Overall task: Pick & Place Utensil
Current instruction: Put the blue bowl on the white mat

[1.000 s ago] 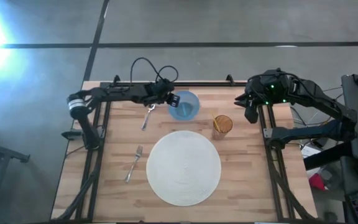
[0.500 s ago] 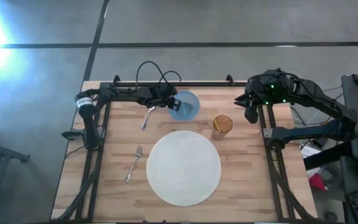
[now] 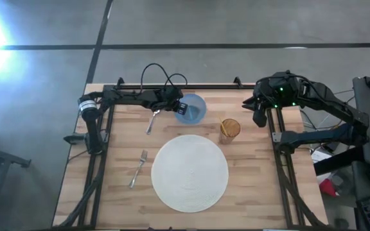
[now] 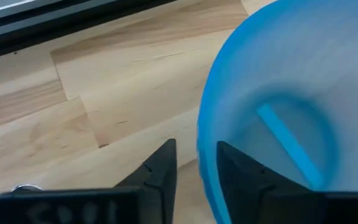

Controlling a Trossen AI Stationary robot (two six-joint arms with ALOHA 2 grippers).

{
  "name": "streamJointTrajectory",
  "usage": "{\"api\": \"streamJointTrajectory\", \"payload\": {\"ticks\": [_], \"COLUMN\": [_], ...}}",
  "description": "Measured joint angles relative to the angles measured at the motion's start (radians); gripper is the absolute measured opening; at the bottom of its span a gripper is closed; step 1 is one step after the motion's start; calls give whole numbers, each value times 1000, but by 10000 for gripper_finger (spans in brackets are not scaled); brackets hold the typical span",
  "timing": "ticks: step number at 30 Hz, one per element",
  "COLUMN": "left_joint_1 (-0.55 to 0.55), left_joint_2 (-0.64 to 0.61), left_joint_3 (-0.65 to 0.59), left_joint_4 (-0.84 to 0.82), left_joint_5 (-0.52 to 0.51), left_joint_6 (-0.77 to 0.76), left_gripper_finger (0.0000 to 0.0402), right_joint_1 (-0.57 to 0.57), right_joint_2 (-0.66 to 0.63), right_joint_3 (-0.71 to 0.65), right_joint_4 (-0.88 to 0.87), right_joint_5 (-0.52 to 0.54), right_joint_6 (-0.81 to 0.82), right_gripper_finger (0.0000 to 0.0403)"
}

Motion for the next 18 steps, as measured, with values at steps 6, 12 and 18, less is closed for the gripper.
{"api": "streamJointTrajectory", "payload": {"ticks": [6, 12, 18], "left_joint_1": [0, -1, -1], "left_joint_2": [0, 0, 0], "left_joint_3": [-1, -3, 4], "left_joint_4": [16, 16, 15], "left_joint_5": [-11, -29, -30], "left_joint_6": [20, 45, 98], "left_gripper_finger": [41, 5, 3], "right_joint_1": [0, 0, 0], "right_joint_2": [0, 0, 0], "right_joint_3": [0, 0, 0], "right_joint_4": [0, 0, 0], "right_joint_5": [0, 0, 0], "right_joint_6": [0, 0, 0], "right_gripper_finger": [68, 68, 68]}}
